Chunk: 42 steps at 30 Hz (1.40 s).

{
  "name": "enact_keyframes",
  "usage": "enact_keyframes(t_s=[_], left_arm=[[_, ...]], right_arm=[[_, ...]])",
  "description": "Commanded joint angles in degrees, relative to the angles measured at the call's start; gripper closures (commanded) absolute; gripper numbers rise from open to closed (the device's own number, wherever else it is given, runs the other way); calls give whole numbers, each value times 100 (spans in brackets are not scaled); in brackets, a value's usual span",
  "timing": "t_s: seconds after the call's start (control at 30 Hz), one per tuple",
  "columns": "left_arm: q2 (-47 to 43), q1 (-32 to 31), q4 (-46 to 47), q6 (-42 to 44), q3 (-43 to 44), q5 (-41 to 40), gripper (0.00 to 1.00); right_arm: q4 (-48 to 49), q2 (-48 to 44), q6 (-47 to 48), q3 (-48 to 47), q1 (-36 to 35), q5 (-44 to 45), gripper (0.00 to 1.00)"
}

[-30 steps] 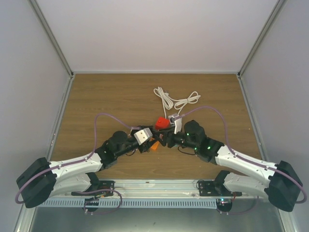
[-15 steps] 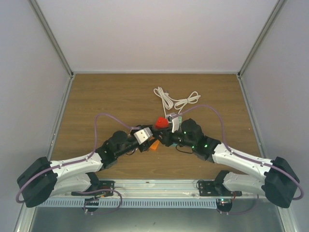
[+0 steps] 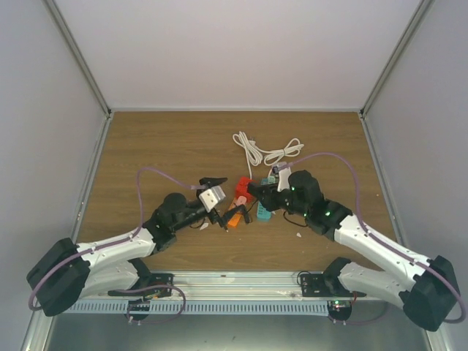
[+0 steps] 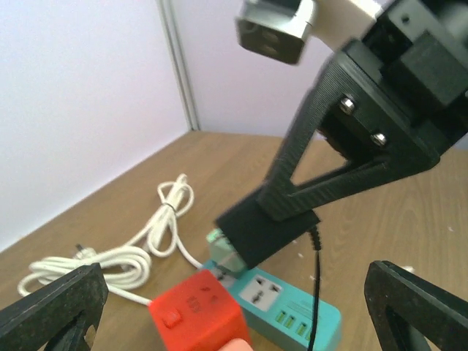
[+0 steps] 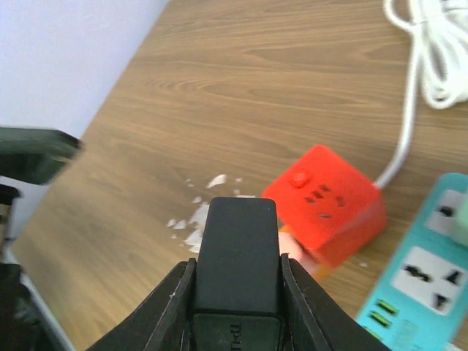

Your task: Insert the plug

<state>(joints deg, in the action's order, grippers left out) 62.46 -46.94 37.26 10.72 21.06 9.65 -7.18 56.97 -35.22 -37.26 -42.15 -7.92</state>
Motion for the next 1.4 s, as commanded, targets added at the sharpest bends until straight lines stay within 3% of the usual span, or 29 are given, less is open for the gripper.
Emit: enact_keyframes(t_s=[0.0, 0.17, 0.3, 0.6, 0.83, 1.13, 1.37], left_arm=[[-113, 704, 896, -407, 260, 979, 1], [471, 1322, 570, -663, 851, 1256, 1], [1047, 1672, 1064, -914, 685, 1381, 1], [982, 2165, 889, -1203, 483, 1479, 1], [1075, 2215, 837, -1230, 449, 1436, 1], [1359, 2233, 707, -1195, 596, 1317, 1], [1546, 2233, 581, -1139, 711, 1109, 1]], right_arm=[[-1591, 132, 424, -598, 424, 75, 100], [-3050, 568, 528, -1322, 537, 353, 100], [-4158, 789, 416, -1862, 536, 467, 100], [-5692, 766, 164, -2606, 534, 467, 99], [-6143, 1491, 621, -2999, 734, 640, 99], [-5632, 2416, 1475, -3224, 1734, 169, 100], [-5499, 3314, 1541, -3717, 1775, -140, 99]])
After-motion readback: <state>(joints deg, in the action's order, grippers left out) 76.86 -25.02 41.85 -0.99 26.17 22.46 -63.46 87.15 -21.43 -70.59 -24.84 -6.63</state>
